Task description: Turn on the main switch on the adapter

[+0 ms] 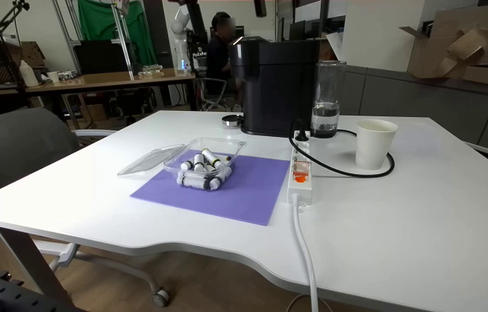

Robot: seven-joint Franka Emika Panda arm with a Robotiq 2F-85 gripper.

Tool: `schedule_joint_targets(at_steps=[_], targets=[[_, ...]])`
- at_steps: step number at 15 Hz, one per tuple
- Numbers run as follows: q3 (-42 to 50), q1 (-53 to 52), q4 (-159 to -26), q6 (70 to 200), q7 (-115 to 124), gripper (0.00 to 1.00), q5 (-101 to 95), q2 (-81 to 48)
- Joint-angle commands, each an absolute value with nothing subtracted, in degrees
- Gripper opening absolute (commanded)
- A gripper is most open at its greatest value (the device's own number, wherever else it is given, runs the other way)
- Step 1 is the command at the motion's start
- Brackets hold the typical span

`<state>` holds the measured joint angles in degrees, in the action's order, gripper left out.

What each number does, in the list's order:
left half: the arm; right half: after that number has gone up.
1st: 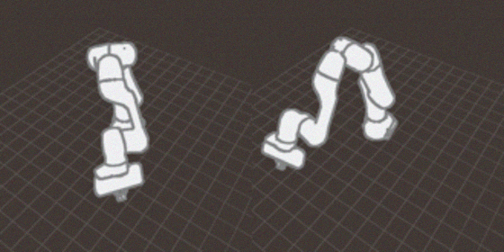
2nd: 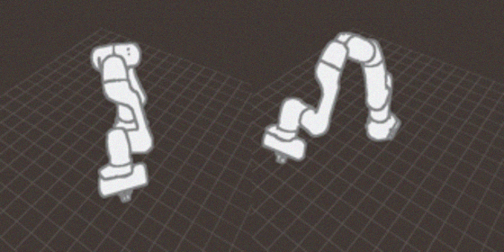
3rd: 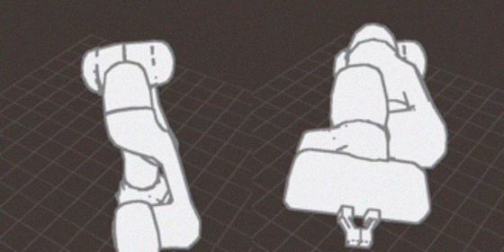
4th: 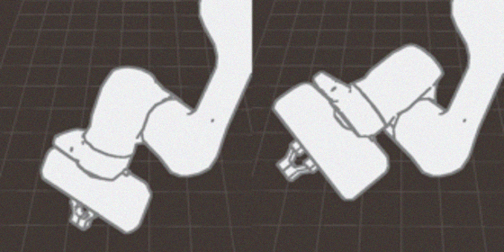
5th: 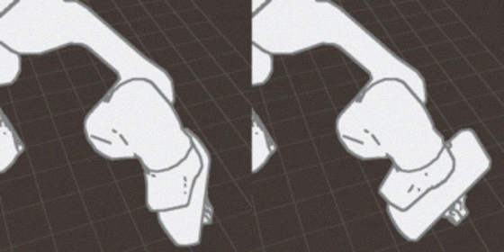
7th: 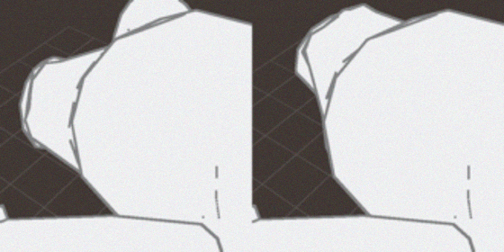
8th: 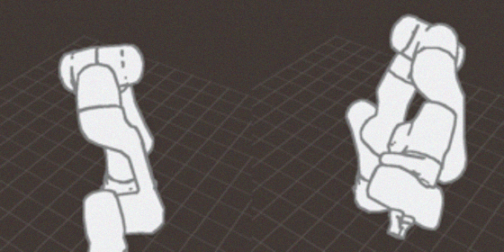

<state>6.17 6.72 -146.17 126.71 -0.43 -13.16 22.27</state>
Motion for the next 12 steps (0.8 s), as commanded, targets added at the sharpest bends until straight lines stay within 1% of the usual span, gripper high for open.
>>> schedule_joint_targets(at_steps=[1, 2, 3, 7, 9, 12], targets=[[7.15, 9.18, -142.46, 128.35, -1.20, 0.84, -15.13, 16.24], [7.99, 9.74, -141.52, 129.56, -2.27, 0.73, -15.11, 14.25], [8.76, 10.09, -140.60, 130.65, -3.24, 0.67, -14.66, 12.46], [11.74, 10.71, -135.96, 135.23, -11.81, 0.37, -12.94, 3.69], [12.34, 10.86, -133.16, 136.13, -16.56, 0.25, -11.91, -0.41], [12.01, 11.29, -129.14, 136.43, -22.31, 0.03, -10.60, -5.81]])
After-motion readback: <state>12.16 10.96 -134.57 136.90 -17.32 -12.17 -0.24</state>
